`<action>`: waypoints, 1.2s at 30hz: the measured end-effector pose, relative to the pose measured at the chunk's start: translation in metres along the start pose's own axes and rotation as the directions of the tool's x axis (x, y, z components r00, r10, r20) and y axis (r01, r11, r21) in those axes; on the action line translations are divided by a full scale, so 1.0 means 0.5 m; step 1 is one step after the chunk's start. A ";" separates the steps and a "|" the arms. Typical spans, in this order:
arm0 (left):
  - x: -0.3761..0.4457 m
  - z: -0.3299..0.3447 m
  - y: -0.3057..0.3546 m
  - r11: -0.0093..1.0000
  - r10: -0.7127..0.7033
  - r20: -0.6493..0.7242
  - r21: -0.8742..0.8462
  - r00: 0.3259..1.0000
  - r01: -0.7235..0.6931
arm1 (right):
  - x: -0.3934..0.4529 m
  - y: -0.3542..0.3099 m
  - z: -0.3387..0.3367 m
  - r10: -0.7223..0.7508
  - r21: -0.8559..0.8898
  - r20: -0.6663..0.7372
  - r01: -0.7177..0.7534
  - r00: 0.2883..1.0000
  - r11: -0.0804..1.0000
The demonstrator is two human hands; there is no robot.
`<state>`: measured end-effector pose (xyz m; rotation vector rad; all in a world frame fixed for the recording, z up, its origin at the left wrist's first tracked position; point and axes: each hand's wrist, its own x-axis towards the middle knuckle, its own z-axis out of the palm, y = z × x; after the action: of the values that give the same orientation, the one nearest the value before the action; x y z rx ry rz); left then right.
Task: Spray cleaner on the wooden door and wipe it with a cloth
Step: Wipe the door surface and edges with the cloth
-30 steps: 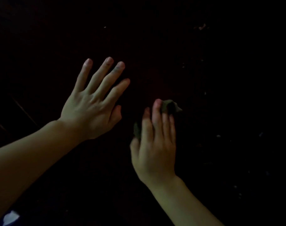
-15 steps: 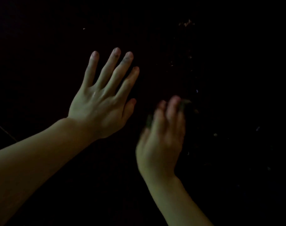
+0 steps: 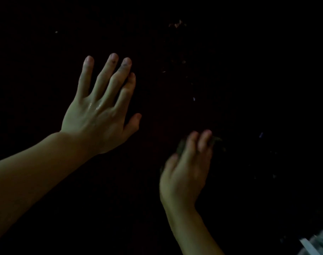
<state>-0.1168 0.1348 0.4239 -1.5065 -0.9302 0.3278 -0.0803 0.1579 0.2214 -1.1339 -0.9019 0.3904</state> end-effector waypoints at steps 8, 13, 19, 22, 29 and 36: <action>0.051 0.012 0.094 0.978 0.208 0.010 0.015 0.978 -0.208 | -0.004 0.071 -0.019 -0.175 0.042 0.037 0.173 0.984 0.984; 0.069 0.013 0.116 0.977 0.213 0.030 0.023 0.977 -0.214 | -0.025 0.164 -0.040 0.075 -0.033 0.046 -0.074 0.996 0.997; 0.074 0.014 0.127 0.977 0.213 0.017 0.010 0.977 -0.213 | 0.039 0.052 -0.036 -0.227 0.017 0.097 0.227 0.969 0.974; 0.073 0.018 0.130 0.977 0.211 0.006 0.012 0.977 -0.212 | 0.030 0.089 -0.029 -0.224 0.043 0.048 0.222 0.973 0.974; 0.078 0.013 0.136 0.976 0.217 0.027 -0.020 0.976 -0.216 | -0.086 0.288 -0.057 0.301 -0.021 0.003 -0.301 0.954 0.953; 0.085 0.020 0.145 0.976 0.216 -0.024 -0.028 0.976 -0.217 | 0.008 0.096 -0.035 -0.192 0.032 0.077 0.190 0.978 0.981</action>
<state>-0.0712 0.1793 0.3680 -1.6410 -0.7580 0.4561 -0.0563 0.1694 0.1778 -1.0049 -1.0640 0.2899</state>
